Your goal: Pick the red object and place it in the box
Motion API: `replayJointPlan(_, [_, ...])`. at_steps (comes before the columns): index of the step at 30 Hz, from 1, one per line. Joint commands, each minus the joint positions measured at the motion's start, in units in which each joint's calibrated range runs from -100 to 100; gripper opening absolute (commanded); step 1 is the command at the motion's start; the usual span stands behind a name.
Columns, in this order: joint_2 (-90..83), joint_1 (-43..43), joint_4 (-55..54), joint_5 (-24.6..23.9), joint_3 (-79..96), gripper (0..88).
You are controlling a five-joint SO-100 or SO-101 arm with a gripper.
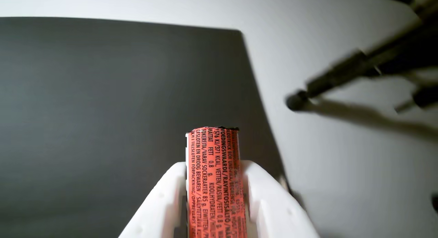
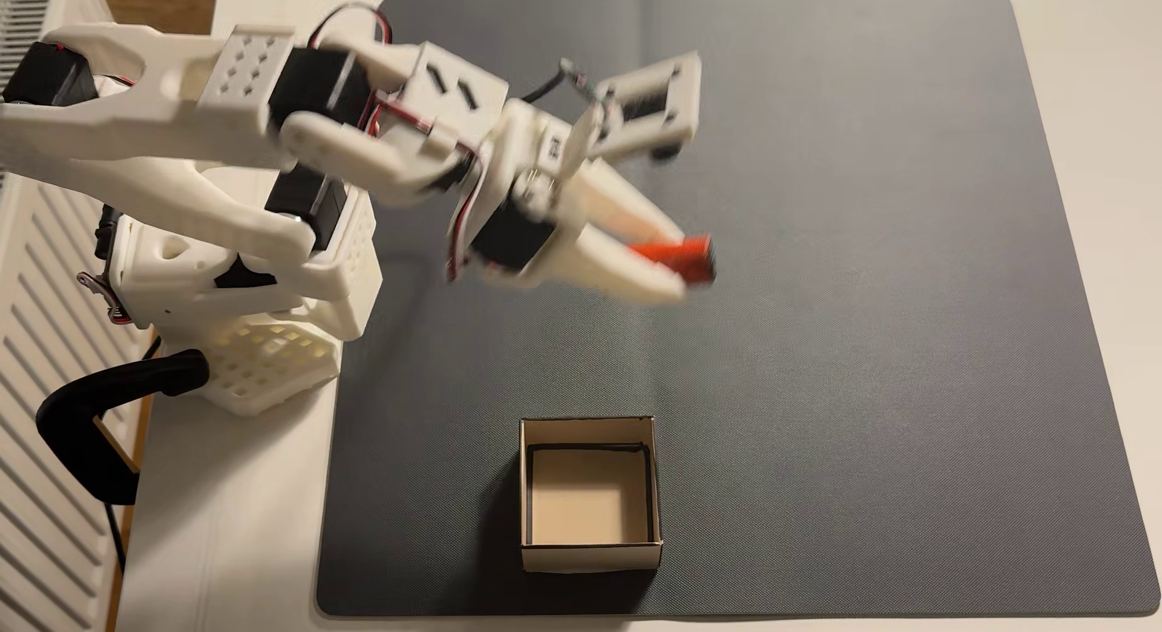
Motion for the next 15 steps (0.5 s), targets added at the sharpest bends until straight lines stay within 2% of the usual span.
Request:
replayJointPlan(1, [-6.6,4.3,0.2,0.3,5.1,0.8])
replayJointPlan(9, [-17.6,8.8,0.2,0.4,17.2,1.6])
replayJointPlan(15, [-17.8,9.1,0.2,0.5,18.6,1.7])
